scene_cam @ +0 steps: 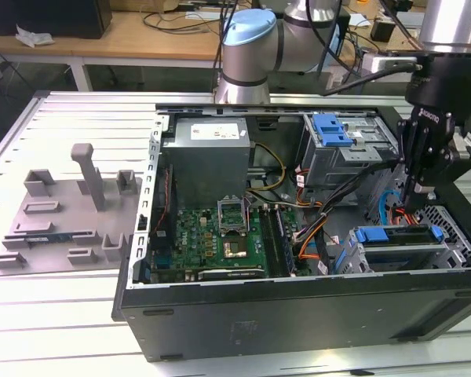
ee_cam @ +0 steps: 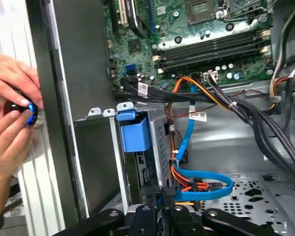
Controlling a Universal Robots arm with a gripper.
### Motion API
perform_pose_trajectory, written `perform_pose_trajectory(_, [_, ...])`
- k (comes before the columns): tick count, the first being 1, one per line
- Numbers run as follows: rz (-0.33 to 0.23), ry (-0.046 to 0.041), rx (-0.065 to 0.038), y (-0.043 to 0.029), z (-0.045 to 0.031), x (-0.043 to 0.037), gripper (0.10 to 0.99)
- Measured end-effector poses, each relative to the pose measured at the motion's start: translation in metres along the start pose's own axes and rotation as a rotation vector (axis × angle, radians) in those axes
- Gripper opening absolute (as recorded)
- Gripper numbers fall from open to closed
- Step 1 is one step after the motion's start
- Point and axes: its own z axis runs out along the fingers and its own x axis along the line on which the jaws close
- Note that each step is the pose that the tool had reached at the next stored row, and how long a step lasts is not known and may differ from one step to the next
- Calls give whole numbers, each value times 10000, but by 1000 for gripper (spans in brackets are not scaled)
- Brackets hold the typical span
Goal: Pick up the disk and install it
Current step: 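Insert the second disk wire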
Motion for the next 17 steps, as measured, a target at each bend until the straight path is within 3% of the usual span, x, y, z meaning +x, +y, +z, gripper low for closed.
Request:
perform_pose_trajectory(2, [9,-218,-26,21,7,27,161])
perform_pose_trajectory(5, [39,-865,-102,65,23,89,161])
perform_pose_trajectory(10, [24,-1185,-130,68,57,198,161])
perform_pose_trajectory(12, [-13,-1490,-142,66,64,218,161])
perform_pose_trajectory(15, [-63,-1768,-142,64,66,238,161])
perform_pose_trajectory(17, [-101,-1909,-139,63,63,250,161])
